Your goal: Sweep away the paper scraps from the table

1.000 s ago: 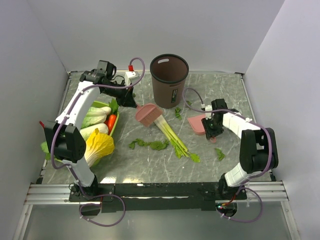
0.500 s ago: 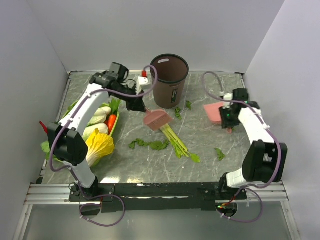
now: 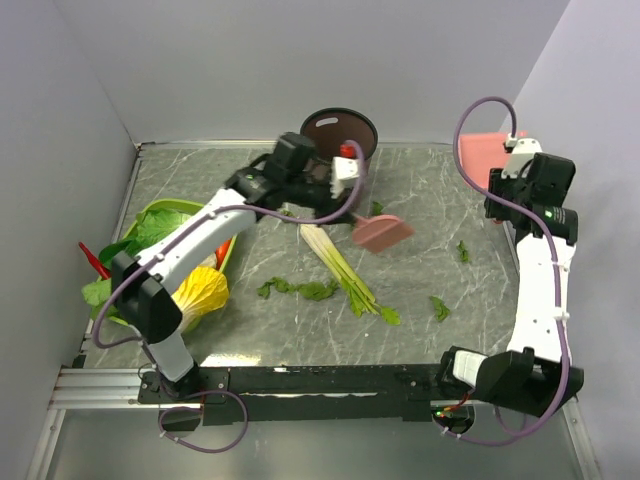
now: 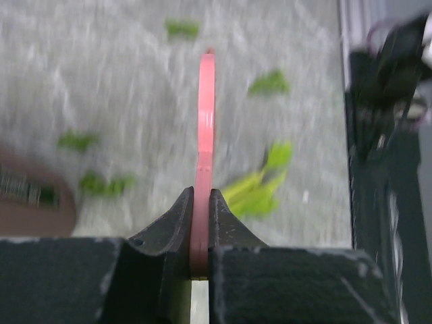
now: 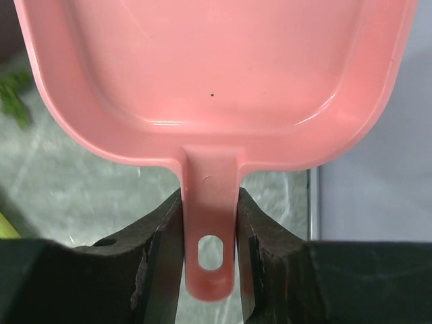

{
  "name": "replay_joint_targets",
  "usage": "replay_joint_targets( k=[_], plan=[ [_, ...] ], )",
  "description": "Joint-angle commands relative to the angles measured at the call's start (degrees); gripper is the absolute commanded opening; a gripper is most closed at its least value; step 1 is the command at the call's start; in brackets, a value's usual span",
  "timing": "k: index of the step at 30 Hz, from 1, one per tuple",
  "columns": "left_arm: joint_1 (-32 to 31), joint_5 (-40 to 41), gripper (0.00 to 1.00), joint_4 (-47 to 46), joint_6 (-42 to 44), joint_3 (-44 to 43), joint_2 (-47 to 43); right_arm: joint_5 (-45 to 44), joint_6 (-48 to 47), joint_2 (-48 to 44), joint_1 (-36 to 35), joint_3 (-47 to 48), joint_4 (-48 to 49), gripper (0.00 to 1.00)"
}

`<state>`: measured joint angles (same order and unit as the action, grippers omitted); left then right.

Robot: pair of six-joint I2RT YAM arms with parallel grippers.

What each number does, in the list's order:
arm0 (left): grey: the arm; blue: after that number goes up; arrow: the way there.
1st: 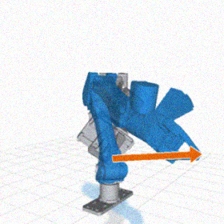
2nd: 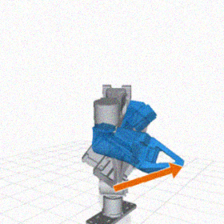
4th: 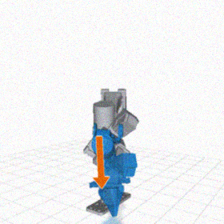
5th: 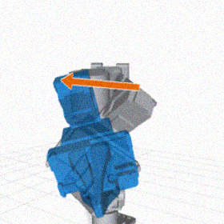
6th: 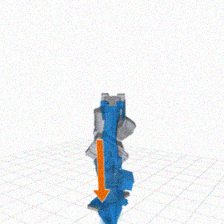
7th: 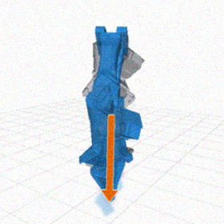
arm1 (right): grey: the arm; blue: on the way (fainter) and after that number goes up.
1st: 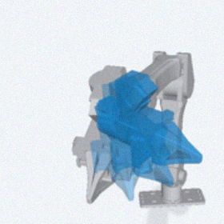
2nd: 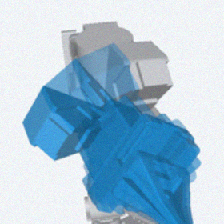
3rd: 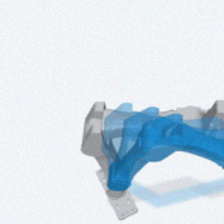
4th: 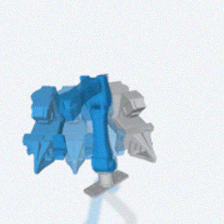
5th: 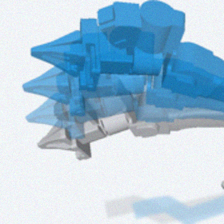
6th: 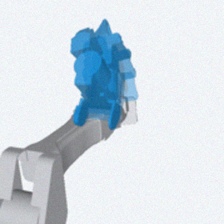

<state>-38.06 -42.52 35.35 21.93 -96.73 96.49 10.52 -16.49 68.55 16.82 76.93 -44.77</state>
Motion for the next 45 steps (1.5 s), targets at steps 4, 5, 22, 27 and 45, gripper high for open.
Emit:
replay_joint_targets(
  k=[4,5,22,27,45],
  plan=[
    [-9.30,8.24,0.01,-25.04,-27.88,-9.18,11.34,4.33,9.45,-5.53,0.58,3.23,7.15,0.00],
    [-9.83,7.55,0.01,-27.33,-32.43,-9.35,12.75,4.68,10.50,-6.84,0.58,2.80,7.94,0.00],
    [-14.58,-0.81,0.01,-40.28,-49.80,-10.52,32.73,3.97,13.32,-10.90,0.58,-5.03,10.76,0.00],
    [-13.09,-3.44,0.01,-31.77,-38.57,2.49,22.09,4.95,13.85,-11.07,0.58,-6.87,11.63,0.00],
    [-9.75,11.67,0.01,-39.26,-27.70,7.28,9.40,3.20,15.26,-9.76,0.67,-2.57,11.29,0.00]
  ],
)
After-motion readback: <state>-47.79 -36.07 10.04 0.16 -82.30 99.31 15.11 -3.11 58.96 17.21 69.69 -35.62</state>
